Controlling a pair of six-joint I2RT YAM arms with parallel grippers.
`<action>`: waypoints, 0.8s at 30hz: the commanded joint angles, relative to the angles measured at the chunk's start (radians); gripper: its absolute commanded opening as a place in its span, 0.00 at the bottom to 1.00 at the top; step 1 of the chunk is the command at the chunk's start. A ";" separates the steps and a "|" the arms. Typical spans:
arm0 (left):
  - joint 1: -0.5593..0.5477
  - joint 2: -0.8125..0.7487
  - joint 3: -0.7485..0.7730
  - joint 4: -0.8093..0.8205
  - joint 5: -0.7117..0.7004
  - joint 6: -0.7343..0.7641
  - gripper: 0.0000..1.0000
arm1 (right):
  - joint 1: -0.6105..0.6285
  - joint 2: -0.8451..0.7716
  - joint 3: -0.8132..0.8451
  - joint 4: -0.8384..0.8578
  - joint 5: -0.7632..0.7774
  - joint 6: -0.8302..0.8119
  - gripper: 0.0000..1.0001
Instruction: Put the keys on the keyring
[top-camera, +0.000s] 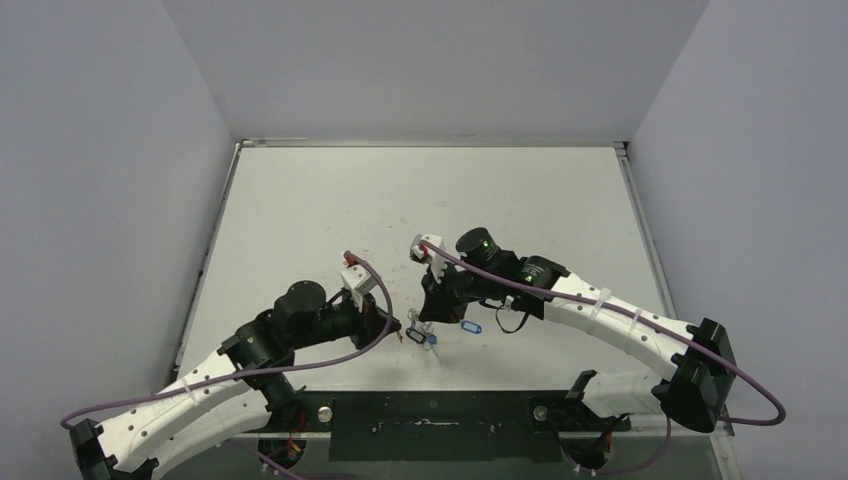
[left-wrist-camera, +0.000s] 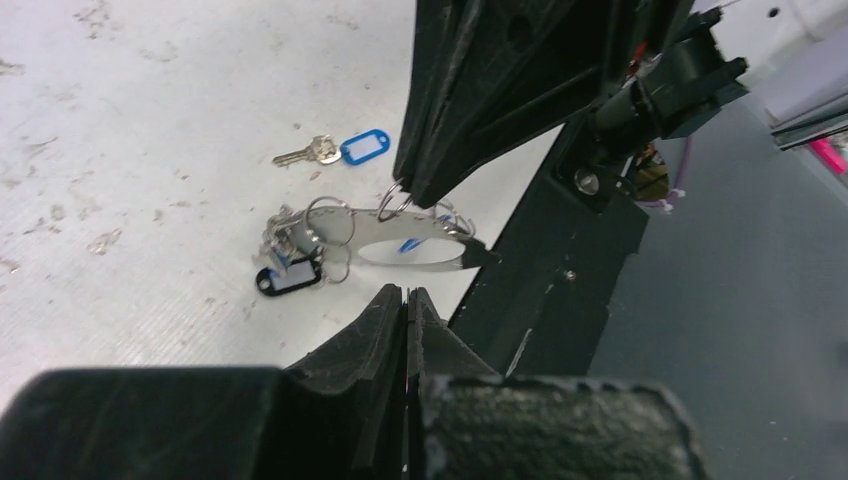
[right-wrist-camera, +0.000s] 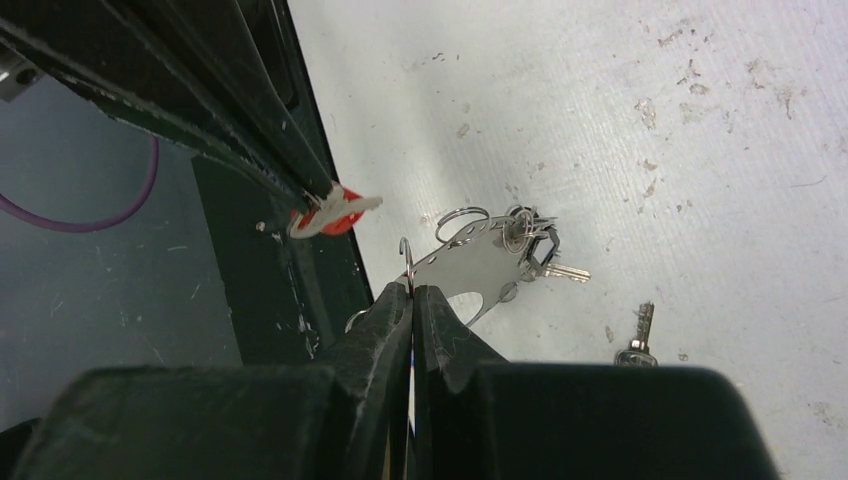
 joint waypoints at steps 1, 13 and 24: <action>-0.008 0.003 -0.023 0.186 0.102 -0.040 0.00 | 0.016 0.000 0.037 0.090 -0.020 0.021 0.00; -0.013 0.063 -0.029 0.301 0.104 -0.049 0.00 | 0.034 0.002 0.037 0.089 -0.037 0.009 0.00; -0.015 0.067 -0.036 0.289 0.048 -0.035 0.00 | 0.051 -0.006 0.038 0.084 -0.048 -0.003 0.00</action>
